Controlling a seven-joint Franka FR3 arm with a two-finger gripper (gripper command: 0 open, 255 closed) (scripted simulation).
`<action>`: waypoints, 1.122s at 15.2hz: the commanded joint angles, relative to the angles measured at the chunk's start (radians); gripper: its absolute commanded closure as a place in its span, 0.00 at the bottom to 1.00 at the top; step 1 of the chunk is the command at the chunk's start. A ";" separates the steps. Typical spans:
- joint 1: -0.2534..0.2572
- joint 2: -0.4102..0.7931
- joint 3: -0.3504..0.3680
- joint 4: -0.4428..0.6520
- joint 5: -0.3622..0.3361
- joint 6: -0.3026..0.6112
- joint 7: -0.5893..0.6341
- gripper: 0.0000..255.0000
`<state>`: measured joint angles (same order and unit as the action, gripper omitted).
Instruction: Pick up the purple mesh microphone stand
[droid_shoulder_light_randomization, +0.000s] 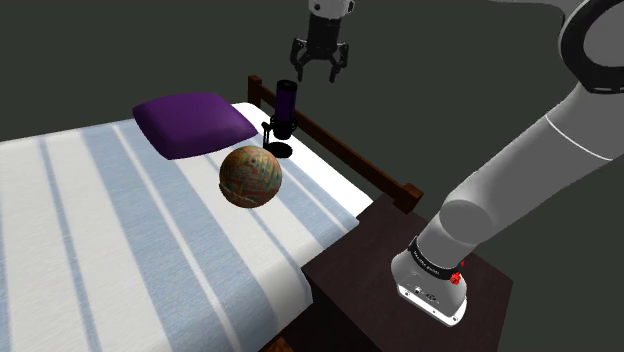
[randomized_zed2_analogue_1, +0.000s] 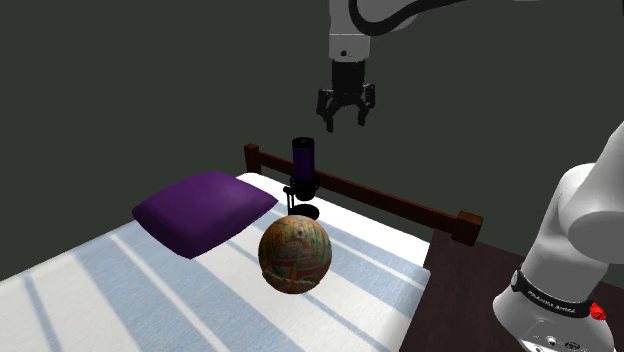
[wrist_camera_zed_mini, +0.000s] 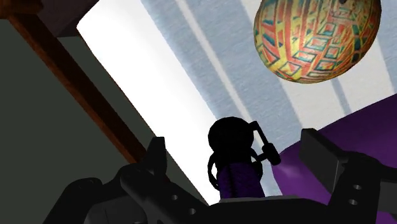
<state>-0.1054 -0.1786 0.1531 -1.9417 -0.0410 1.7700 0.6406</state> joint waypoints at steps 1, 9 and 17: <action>-0.007 0.081 0.007 0.062 -0.003 0.012 0.081 0.00; -0.016 0.408 -0.010 0.379 -0.018 0.005 0.345 0.00; -0.018 0.623 -0.045 0.606 -0.010 -0.011 0.482 0.00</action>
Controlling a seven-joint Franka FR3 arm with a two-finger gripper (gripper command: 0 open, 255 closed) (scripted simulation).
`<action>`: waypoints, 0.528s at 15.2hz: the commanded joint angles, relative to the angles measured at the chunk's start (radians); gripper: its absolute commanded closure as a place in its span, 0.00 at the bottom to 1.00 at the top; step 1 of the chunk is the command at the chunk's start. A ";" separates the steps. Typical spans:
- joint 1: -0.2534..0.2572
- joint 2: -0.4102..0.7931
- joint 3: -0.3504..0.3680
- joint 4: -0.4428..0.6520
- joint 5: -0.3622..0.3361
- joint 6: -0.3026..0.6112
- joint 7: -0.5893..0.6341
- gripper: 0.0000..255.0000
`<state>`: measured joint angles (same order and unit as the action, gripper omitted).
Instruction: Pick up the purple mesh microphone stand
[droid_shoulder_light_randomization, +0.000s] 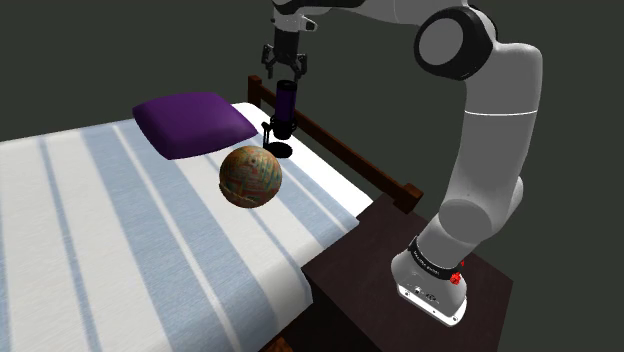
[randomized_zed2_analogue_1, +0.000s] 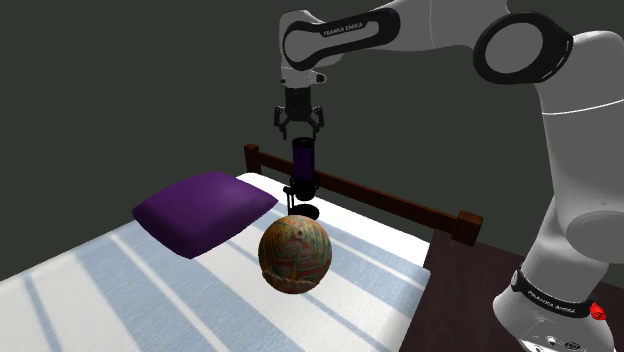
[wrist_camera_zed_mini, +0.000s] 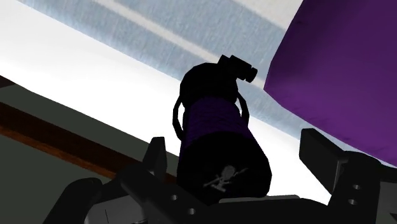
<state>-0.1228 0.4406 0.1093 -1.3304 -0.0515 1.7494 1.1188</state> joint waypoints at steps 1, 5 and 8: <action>-0.001 0.004 -0.001 -0.018 0.001 0.022 0.004 0.00; -0.002 0.007 -0.002 -0.074 0.000 0.082 0.005 0.00; -0.002 0.007 -0.002 -0.075 0.000 0.082 0.006 1.00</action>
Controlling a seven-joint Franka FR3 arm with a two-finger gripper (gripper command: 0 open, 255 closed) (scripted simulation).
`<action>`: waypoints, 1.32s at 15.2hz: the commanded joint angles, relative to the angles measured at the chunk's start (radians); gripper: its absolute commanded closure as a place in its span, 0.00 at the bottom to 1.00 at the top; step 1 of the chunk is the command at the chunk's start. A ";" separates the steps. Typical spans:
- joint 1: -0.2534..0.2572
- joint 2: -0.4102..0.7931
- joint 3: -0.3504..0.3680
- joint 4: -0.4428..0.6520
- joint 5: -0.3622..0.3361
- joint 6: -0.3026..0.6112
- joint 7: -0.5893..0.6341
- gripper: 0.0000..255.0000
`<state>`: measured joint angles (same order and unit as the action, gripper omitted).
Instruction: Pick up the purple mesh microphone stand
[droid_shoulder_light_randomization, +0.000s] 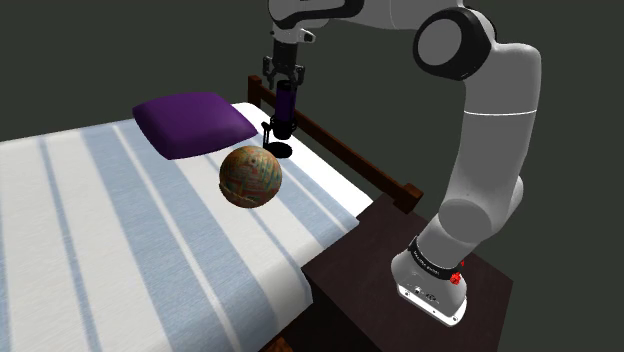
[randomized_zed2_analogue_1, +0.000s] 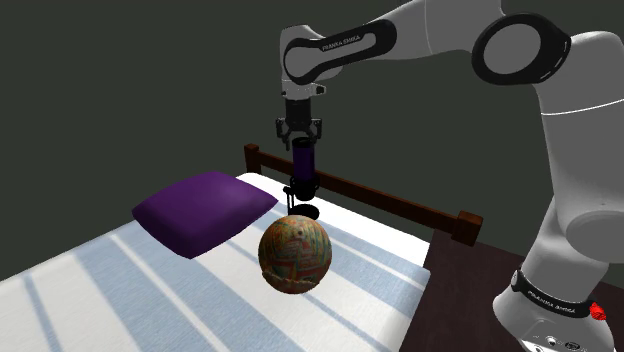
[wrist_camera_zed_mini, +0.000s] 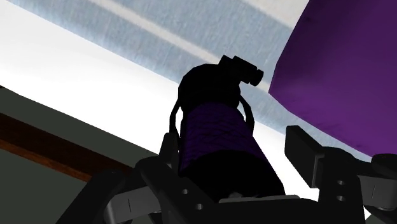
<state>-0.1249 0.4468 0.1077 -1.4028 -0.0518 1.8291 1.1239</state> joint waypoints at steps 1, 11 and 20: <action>0.000 0.000 0.000 -0.002 0.000 0.002 0.000 1.00; 0.000 -0.001 0.000 0.021 0.000 -0.023 0.000 1.00; 0.004 0.003 0.001 0.148 0.001 -0.146 -0.002 1.00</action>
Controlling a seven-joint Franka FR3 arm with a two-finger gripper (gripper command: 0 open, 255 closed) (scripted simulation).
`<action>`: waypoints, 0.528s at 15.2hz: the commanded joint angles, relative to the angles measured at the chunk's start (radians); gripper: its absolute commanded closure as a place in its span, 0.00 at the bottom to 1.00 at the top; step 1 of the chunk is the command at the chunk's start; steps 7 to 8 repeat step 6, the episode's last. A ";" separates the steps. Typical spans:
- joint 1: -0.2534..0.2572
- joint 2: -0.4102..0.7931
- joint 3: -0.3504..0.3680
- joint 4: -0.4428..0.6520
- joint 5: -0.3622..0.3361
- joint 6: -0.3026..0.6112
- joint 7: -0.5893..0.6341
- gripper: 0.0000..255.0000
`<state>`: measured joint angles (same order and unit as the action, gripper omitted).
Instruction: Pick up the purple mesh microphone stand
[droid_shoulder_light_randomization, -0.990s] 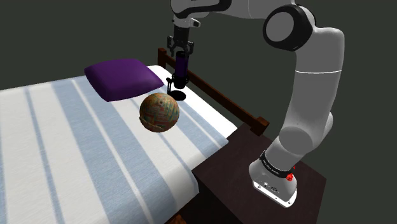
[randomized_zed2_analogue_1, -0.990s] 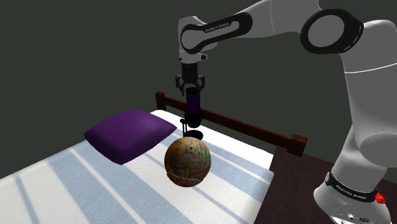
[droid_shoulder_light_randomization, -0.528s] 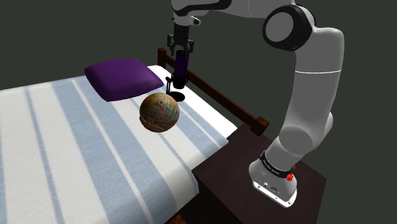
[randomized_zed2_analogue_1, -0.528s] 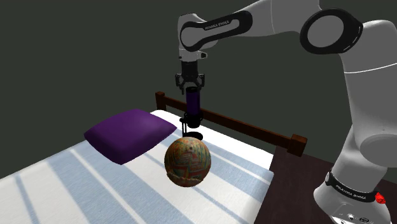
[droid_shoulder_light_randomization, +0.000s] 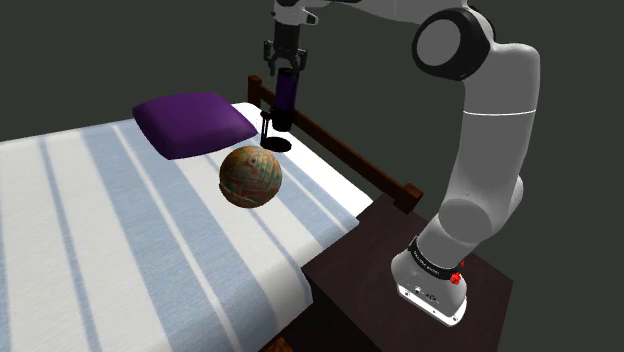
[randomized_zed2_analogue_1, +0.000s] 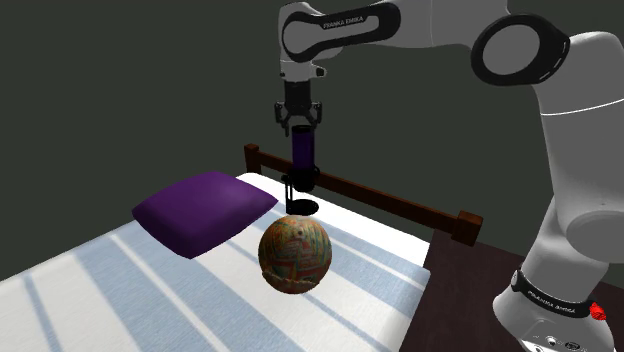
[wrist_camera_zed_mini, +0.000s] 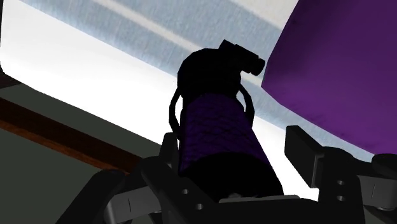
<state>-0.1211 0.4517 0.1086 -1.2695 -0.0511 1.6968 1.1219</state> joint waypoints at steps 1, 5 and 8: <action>0.001 0.000 0.000 0.032 0.000 -0.029 -0.001 1.00; 0.003 0.008 0.000 0.088 -0.001 -0.076 -0.001 1.00; 0.003 0.008 0.000 0.088 -0.001 -0.076 -0.001 1.00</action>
